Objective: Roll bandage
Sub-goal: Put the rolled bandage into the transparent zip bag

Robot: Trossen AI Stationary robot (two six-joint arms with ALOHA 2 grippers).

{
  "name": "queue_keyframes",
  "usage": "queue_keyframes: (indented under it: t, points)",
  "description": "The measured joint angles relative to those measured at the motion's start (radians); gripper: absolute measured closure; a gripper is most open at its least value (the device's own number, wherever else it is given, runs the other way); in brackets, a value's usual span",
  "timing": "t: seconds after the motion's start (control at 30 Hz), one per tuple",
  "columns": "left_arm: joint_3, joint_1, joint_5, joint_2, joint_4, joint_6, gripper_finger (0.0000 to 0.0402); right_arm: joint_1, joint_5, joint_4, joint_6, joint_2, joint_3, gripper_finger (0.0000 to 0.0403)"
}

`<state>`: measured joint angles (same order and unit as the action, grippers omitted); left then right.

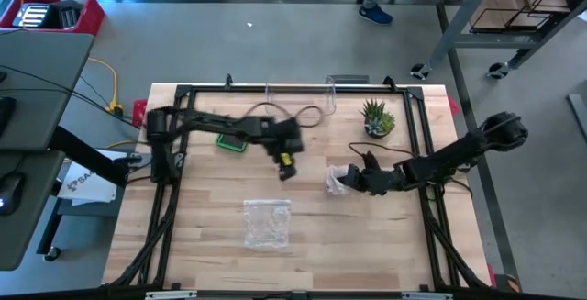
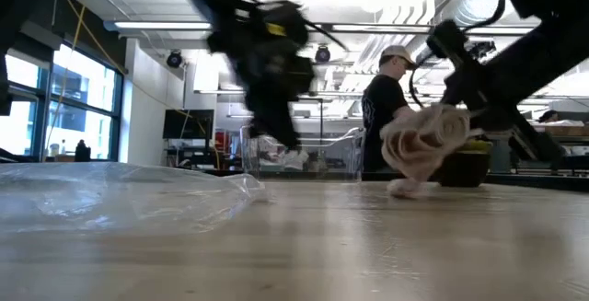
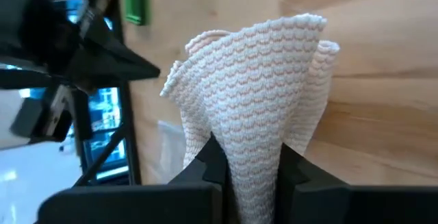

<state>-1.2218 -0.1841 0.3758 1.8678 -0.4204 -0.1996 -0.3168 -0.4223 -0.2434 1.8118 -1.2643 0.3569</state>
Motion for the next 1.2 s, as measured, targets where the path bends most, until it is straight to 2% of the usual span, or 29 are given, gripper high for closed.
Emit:
queue_keyframes:
  t: [0.07,0.17,0.27,0.33,0.43,0.6,0.7,1.0,1.1,1.2]
  points:
    - [0.141,0.002,0.019,-0.121,0.081,-0.096,0.0401,0.0,-0.01,0.003,-0.036,0.028,0.0,0.0367]
    - [0.304,0.037,0.101,-0.271,0.176,-0.241,0.0401,0.005,-0.011,0.003,-0.058,0.043,0.001,0.0367]
    - [0.399,0.115,0.09,-0.356,0.193,-0.259,0.0388,0.005,-0.001,0.009,-0.059,0.043,0.001,0.0367]
    - [0.427,0.162,0.041,-0.359,0.203,-0.246,0.0365,0.005,0.013,0.016,-0.058,0.043,0.001,0.0367]
    - [0.441,0.203,-0.008,-0.301,0.19,-0.207,0.0315,0.005,0.03,0.015,-0.056,0.043,0.001,0.0367]
    - [0.419,0.209,0.013,-0.225,0.161,-0.188,0.0236,0.005,0.034,0.024,-0.039,0.043,0.002,0.0367]
    - [0.412,0.213,0.053,-0.211,0.165,-0.137,0.021,0.005,0.034,0.023,-0.04,0.043,0.002,0.0367]
    - [0.411,0.267,0.028,-0.162,0.164,-0.084,0.0209,0.005,0.035,0.023,-0.063,0.043,0.002,0.0367]
    - [0.409,0.29,-0.043,-0.164,0.162,-0.086,0.0228,0.005,0.04,0.022,-0.063,0.043,0.002,0.0367]
    - [0.409,0.31,-0.1,-0.164,0.161,-0.086,0.0265,0.005,0.051,0.022,-0.063,0.043,0.002,0.0367]
